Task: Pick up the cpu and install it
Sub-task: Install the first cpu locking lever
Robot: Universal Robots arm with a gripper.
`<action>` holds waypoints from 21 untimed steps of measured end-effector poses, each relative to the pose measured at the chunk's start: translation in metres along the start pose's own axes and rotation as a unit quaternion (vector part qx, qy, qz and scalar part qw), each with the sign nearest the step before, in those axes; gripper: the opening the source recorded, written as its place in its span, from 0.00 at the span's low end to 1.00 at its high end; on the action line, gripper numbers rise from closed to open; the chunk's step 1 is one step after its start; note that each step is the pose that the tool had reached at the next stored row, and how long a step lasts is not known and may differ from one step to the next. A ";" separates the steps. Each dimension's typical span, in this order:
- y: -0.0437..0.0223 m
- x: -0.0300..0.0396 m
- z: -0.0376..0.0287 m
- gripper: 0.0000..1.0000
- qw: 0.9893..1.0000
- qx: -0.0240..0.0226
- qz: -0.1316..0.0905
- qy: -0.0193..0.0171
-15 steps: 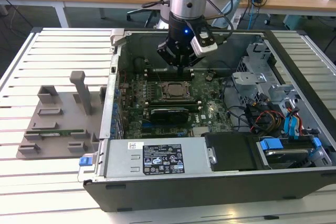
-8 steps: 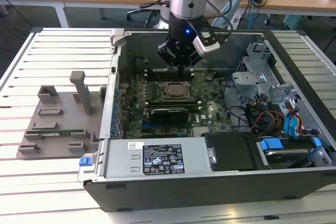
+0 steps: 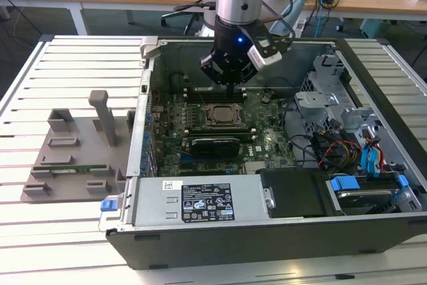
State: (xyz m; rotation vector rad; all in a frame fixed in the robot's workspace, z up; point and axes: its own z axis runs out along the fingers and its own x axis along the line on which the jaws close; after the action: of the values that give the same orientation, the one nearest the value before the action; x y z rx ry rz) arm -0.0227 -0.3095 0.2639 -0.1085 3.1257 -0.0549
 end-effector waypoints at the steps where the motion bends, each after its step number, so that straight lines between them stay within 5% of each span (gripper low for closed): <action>1: 0.0000 0.0000 0.0000 0.11 1.000 0.000 -0.005 0.000; 21: 0.0000 0.0000 0.0000 0.11 0.997 -0.001 -0.079 -0.003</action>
State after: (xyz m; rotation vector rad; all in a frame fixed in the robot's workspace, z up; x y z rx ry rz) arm -0.0227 -0.3095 0.2640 -0.3544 3.1047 -0.0530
